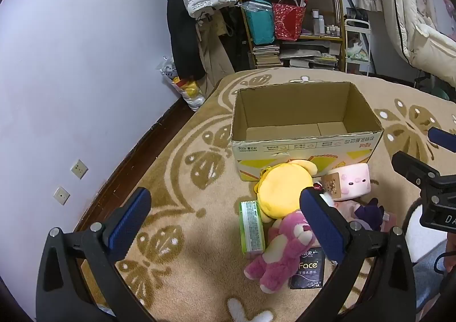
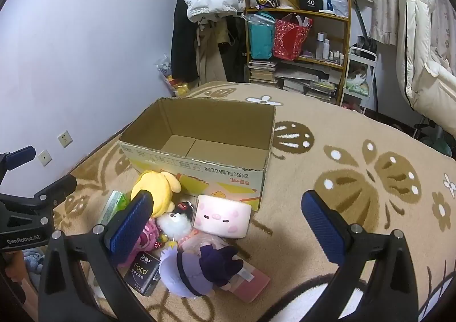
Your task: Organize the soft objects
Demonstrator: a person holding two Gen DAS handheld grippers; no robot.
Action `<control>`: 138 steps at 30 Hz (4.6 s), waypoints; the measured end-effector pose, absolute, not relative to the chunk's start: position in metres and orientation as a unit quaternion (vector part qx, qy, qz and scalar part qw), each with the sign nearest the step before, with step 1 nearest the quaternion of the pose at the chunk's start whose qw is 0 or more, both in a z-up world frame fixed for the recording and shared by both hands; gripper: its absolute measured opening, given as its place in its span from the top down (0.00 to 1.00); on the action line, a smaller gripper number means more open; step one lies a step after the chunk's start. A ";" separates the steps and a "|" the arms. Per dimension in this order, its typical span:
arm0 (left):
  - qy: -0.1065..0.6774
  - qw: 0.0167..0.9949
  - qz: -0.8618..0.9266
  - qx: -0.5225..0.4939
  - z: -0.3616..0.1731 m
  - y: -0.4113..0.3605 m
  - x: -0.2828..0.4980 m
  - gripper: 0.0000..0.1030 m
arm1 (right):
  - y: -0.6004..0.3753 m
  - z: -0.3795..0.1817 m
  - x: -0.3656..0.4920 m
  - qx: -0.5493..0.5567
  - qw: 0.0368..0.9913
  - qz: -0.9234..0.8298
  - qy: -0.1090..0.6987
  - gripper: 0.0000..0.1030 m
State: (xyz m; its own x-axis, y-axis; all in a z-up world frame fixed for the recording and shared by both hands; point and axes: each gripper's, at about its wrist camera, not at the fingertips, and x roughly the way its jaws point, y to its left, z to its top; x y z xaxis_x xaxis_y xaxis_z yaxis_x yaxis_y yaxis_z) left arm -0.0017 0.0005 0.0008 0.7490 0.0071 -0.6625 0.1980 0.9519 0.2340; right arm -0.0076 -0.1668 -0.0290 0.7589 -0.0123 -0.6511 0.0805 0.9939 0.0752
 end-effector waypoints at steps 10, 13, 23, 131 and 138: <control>0.351 0.923 -0.053 0.148 0.001 -0.001 -0.002 0.00 | -0.167 -0.030 -0.007 0.049 0.936 -0.025 0.348 0.00; 0.351 0.923 -0.054 0.149 0.001 -0.001 -0.002 0.00 | -0.167 -0.031 -0.007 0.049 0.936 -0.025 0.349 0.00; 0.349 0.924 -0.055 0.149 0.001 0.000 -0.002 0.00 | -0.166 -0.031 -0.006 0.048 0.935 -0.025 0.350 0.00; 0.489 0.864 -0.030 0.115 -0.060 0.017 0.076 0.00 | -0.197 -0.091 0.069 0.121 0.877 0.001 0.465 0.08; 0.510 0.849 -0.028 0.138 -0.082 0.011 0.081 0.00 | -0.198 -0.114 0.076 0.133 0.863 0.017 0.487 0.09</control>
